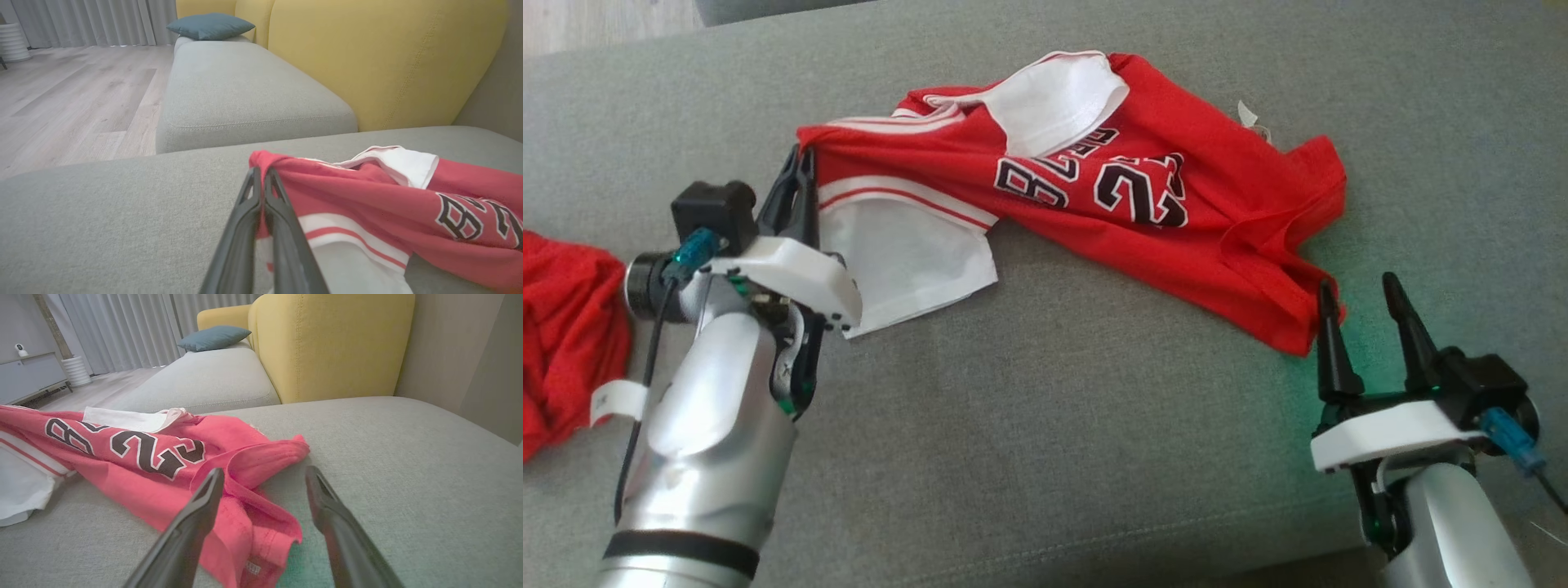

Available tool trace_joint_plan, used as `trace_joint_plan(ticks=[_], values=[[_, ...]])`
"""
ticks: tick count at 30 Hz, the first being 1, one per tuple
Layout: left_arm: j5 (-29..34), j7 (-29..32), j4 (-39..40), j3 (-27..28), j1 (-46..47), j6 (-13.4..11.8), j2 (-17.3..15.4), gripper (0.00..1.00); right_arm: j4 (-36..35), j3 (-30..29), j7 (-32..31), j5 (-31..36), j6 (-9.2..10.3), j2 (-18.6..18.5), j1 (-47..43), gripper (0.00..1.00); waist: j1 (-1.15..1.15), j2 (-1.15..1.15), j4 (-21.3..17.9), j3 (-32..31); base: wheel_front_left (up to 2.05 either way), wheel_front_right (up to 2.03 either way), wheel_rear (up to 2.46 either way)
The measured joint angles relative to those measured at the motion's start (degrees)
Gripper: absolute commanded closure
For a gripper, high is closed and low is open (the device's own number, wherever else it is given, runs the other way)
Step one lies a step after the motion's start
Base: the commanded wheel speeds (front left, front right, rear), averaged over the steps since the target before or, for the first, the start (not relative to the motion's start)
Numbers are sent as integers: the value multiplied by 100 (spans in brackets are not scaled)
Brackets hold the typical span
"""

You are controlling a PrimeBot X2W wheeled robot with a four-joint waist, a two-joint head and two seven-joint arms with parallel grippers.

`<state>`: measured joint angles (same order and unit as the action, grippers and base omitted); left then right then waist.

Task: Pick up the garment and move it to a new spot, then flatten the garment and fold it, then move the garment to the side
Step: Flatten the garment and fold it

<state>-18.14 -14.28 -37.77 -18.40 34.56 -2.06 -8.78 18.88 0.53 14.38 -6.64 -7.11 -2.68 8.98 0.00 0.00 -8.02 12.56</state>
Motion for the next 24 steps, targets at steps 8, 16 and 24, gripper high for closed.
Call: trace_joint_plan(ticks=[8,16,24], values=[[165,0,-258,36,-33,9,41,0,1,78,0,-51,0,0,23,0,0,0,-22,31,0,0,0],[298,-1,739,372,-862,-24,207,0,46,14,0,-38,0,1,14,0,0,0,158,-238,0,0,0],[445,-1,1651,426,-1856,11,443,0,145,-105,0,-32,0,0,-15,0,0,0,490,-457,0,0,0]])
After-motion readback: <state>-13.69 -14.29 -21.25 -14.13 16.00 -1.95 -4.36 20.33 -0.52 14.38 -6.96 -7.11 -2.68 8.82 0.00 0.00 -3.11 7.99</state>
